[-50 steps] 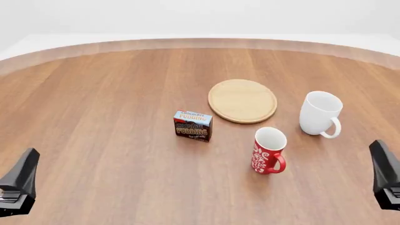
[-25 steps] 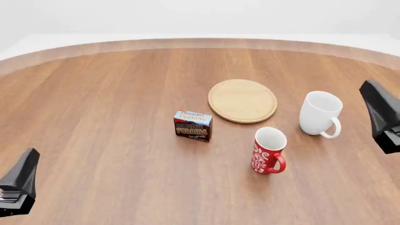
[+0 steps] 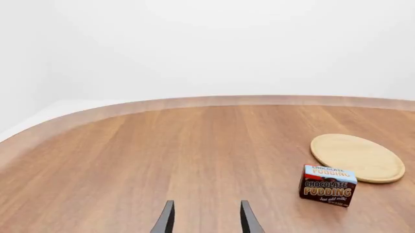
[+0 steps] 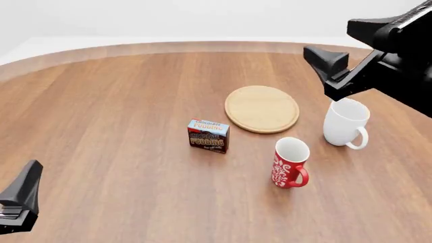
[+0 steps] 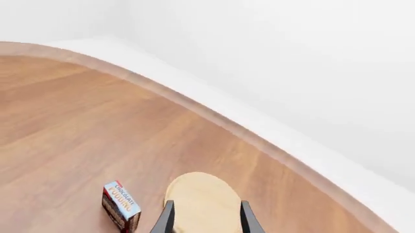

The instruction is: Put the chocolate pudding to the left of the plate.

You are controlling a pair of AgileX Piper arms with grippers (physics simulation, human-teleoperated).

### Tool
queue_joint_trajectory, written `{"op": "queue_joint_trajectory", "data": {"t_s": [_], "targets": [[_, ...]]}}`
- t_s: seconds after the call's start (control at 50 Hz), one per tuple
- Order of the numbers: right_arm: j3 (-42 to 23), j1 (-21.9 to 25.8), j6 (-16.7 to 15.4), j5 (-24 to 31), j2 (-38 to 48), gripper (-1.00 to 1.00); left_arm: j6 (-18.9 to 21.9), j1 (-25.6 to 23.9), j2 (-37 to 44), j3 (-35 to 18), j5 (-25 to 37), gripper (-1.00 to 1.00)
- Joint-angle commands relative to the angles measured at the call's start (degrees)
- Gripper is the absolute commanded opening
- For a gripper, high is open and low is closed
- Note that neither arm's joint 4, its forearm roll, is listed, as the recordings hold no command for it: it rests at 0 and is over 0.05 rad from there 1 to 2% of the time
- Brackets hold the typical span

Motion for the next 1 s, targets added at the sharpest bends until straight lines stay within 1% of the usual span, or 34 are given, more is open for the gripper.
{"op": "queue_joint_trajectory", "data": {"t_s": [0.02,0.04,0.1,0.12,0.18,0.22,0.36,0.42,0.52,0.6,0.66,0.7,0.8,1.0], "targets": [[-7.8,4.3,-4.3,3.3,11.6,1.0,0.0,0.0,0.0,0.0,0.0,1.0],[-8.3,4.8,-4.0,3.7,12.4,1.0,0.0,0.0,0.0,0.0,0.0,1.0],[-9.2,5.1,-4.4,3.6,14.5,1.0,0.0,0.0,0.0,0.0,0.0,1.0],[-9.4,6.7,-4.1,4.6,16.2,1.0,0.0,0.0,0.0,0.0,0.0,1.0],[-9.5,6.3,-5.3,4.1,17.8,1.0,0.0,0.0,0.0,0.0,0.0,1.0],[-10.2,7.1,-5.2,5.2,18.6,1.0,0.0,0.0,0.0,0.0,0.0,1.0],[-13.7,6.4,-6.9,6.7,22.4,1.0,0.0,0.0,0.0,0.0,0.0,1.0],[-14.6,7.3,-7.1,7.7,23.6,1.0,0.0,0.0,0.0,0.0,0.0,1.0],[-14.0,7.9,-8.4,7.6,25.6,1.0,0.0,0.0,0.0,0.0,0.0,1.0],[-14.7,8.3,-8.6,7.8,26.9,1.0,0.0,0.0,0.0,0.0,0.0,1.0],[-14.6,9.4,-8.5,8.1,28.0,1.0,0.0,0.0,0.0,0.0,0.0,1.0],[-14.4,10.2,-9.0,7.8,28.8,1.0,0.0,0.0,0.0,0.0,0.0,1.0],[-14.9,11.2,-9.2,7.4,30.5,1.0,0.0,0.0,0.0,0.0,0.0,1.0],[-14.7,13.8,-8.7,6.7,33.1,1.0,0.0,0.0,0.0,0.0,0.0,1.0]]}}
